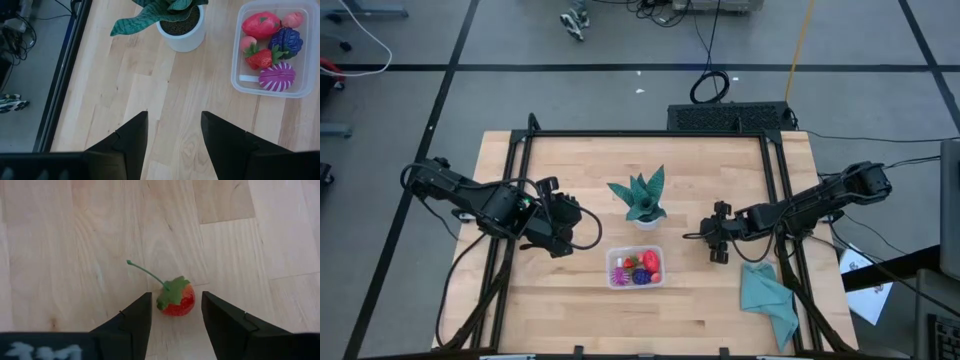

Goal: Pick and placing Produce into tupperware
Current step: Put the red strawberry into the transparent bin

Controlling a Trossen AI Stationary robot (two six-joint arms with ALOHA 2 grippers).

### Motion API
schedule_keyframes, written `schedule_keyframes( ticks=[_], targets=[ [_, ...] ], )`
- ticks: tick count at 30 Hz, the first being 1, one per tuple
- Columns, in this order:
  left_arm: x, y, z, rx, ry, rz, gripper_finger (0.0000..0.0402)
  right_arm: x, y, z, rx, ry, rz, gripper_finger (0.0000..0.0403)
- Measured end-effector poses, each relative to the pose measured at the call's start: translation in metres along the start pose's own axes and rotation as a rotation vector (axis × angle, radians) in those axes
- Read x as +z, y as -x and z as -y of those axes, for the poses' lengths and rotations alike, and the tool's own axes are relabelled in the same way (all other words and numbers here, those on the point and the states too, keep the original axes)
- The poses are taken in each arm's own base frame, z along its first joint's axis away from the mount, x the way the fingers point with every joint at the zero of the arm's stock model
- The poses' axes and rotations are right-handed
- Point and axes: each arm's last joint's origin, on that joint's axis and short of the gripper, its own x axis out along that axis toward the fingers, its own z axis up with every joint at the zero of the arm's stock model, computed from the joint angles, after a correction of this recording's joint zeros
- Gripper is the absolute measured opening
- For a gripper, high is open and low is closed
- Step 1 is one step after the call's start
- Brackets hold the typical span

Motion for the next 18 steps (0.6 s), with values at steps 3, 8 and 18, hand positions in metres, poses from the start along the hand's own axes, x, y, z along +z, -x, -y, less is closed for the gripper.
schedule_keyframes(
  ticks=[3, 8, 18],
  targets=[
    [0.0, 0.0, 0.0, 0.0, 0.0, 0.0, 0.0186, 0.0, 0.0, 0.0, 0.0, -0.001, 0.0, 0.0144],
    [0.0, 0.0, 0.0, 0.0, -0.002, 0.0, 0.0186, 0.0, 0.0, 0.0, 0.0, -0.002, 0.0, 0.0122],
    [0.0, 0.0, 0.0, 0.0, -0.002, 0.0, 0.0186, 0.0005, 0.0001, -0.0001, 0.001, -0.011, 0.004, 0.0083]
  ],
)
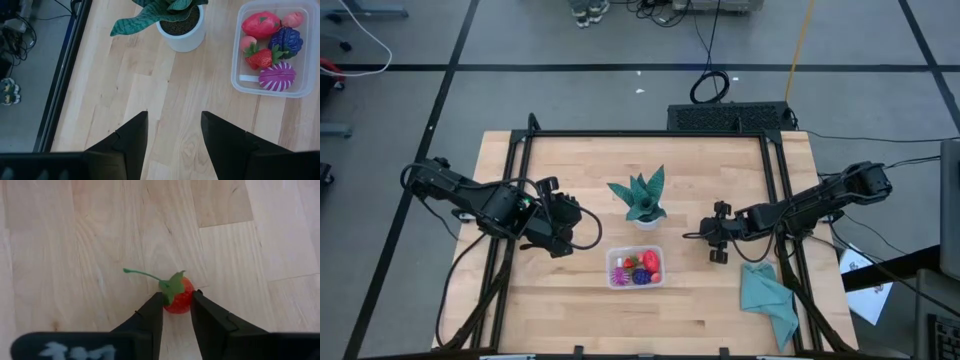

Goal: Pick and placing Produce into tupperware
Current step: Put the red strawberry into the transparent bin

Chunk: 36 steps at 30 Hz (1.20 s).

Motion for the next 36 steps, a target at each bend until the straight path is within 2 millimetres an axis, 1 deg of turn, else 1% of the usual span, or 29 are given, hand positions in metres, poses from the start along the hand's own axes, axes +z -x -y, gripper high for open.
schedule_keyframes(
  ticks=[11, 16, 20, 30, 33, 36],
  targets=[
    [0.0, 0.0, 0.0, 0.0, 0.0, 0.0, 0.0186, 0.0016, 0.0, -0.0007, 0.007, -0.003, 0.016, 0.0063],
    [0.0, 0.0, 0.0, 0.0, 0.0, 0.0, 0.0186, 0.002, 0.0, -0.0023, 0.057, -0.001, 0.009, 0.0069],
    [0.0, 0.0, 0.0, 0.0, -0.001, 0.0, 0.0186, 0.0017, 0.0, -0.0027, 0.069, -0.018, 0.003, 0.0086],
    [0.0, 0.0, 0.0, 0.0, 0.0, 0.0, 0.0186, 0.0027, 0.0, -0.0034, 0.084, -0.047, 0.011, 0.0164],
    [0.0, 0.0, 0.0, 0.0, 0.0, 0.0, 0.0186, 0.0029, 0.0, -0.0033, 0.084, -0.048, 0.013, 0.0177],
    [0.0, 0.0, 0.0, 0.0, 0.0, 0.0, 0.0186, 0.0029, 0.0, -0.0032, 0.08, -0.048, 0.014, 0.0182]
  ],
)
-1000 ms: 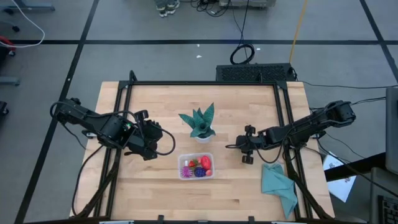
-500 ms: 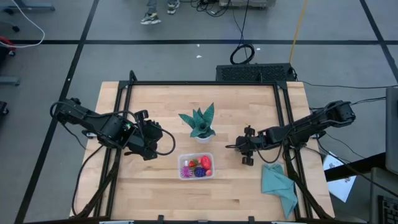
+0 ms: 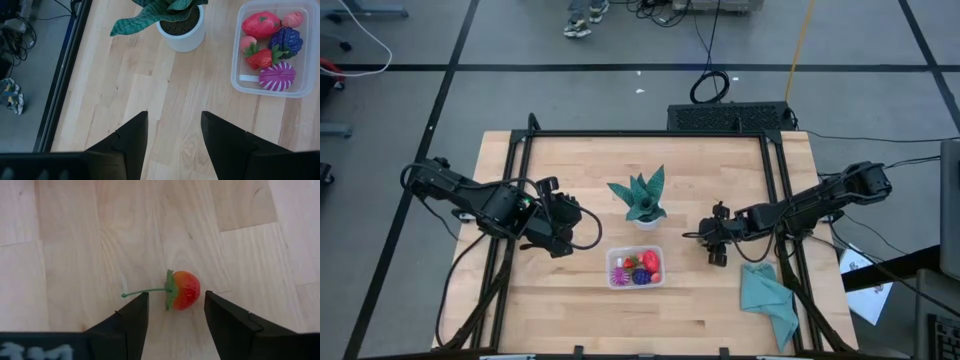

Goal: Pick and placing Produce into tupperware
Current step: Put the red strawberry into the transparent bin

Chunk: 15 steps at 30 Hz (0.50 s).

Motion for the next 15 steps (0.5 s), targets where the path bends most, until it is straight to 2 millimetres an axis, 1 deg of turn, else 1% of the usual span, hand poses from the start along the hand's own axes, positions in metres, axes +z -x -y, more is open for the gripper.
schedule_keyframes(
  ticks=[11, 15],
  targets=[
    [0.0, 0.0, 0.0, 0.0, 0.0, 0.0, 0.0186, 0.004, -0.001, 0.012, -0.026, -0.003, 0.001, 0.0181],
    [0.0, 0.0, 0.0, 0.0, 0.0, 0.0, 0.0186, 0.004, -0.002, 0.013, -0.026, -0.006, 0.0, 0.0187]
  ],
)
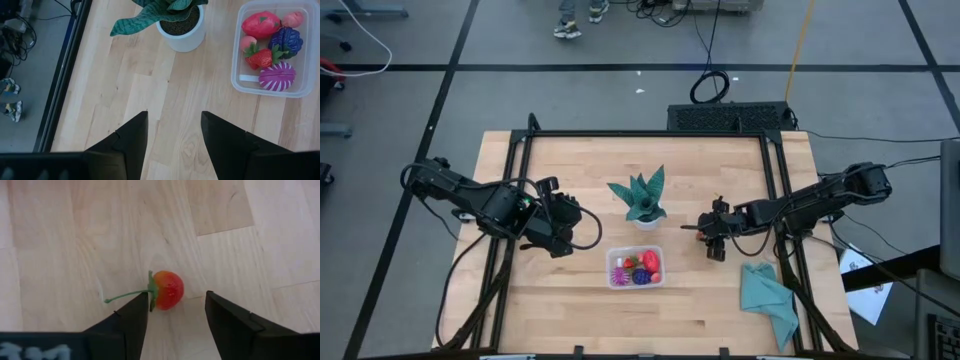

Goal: Pick and placing Produce into tupperware
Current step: Put the red strawberry into the transparent bin

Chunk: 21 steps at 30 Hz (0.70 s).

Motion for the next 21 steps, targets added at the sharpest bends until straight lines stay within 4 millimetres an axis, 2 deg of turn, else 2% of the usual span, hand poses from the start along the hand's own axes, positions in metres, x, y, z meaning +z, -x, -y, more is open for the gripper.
schedule_keyframes(
  ticks=[7, 21],
  targets=[
    [0.0, 0.0, 0.0, 0.001, 0.0, 0.0, 0.0186, 0.002, -0.001, -0.001, 0.03, -0.002, 0.009, 0.0205],
    [0.0, 0.0, 0.0, 0.009, -0.001, 0.004, 0.0186, 0.003, -0.025, 0.001, 0.023, -0.018, -0.03, 0.0222]
  ],
)
